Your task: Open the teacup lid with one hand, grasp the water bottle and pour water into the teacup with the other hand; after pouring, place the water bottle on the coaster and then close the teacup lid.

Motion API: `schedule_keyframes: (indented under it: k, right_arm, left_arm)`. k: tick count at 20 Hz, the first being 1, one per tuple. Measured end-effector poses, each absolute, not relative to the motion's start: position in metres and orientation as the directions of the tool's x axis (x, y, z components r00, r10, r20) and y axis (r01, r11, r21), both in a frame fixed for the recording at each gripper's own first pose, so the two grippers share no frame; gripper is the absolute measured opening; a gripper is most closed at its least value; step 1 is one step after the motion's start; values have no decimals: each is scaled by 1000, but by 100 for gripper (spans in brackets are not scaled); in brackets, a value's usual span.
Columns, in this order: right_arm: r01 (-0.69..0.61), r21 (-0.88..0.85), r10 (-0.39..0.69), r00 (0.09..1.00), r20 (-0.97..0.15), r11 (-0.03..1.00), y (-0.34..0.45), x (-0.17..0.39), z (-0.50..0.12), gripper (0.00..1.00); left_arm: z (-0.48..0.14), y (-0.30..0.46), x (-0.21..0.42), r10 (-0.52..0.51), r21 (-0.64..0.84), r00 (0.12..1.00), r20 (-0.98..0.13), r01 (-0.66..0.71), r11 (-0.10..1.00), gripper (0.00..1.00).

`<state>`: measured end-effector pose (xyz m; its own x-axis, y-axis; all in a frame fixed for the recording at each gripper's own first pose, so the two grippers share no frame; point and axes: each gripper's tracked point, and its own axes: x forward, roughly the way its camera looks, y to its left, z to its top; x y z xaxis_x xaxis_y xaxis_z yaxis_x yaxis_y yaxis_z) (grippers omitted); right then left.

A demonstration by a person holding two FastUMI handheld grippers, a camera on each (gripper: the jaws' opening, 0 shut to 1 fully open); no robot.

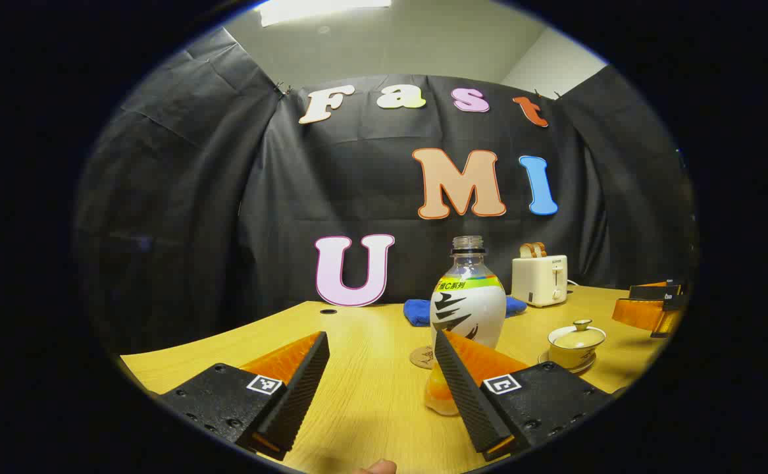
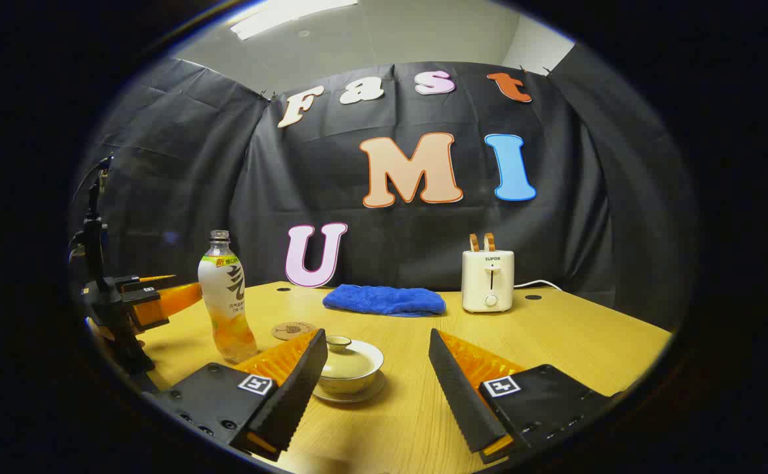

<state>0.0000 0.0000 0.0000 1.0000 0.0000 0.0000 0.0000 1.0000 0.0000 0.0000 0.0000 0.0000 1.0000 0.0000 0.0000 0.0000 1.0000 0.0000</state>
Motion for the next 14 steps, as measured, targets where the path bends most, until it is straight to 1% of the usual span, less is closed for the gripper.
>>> schedule_keyframes:
  k: [14]
  right_arm:
    - [17, -3, -17, 1000, 9, 1000, -1, -1, 0, 94]
  left_arm:
    - [-1, 0, 0, 1, -2, 1000, -6, -1, 1000, 94]
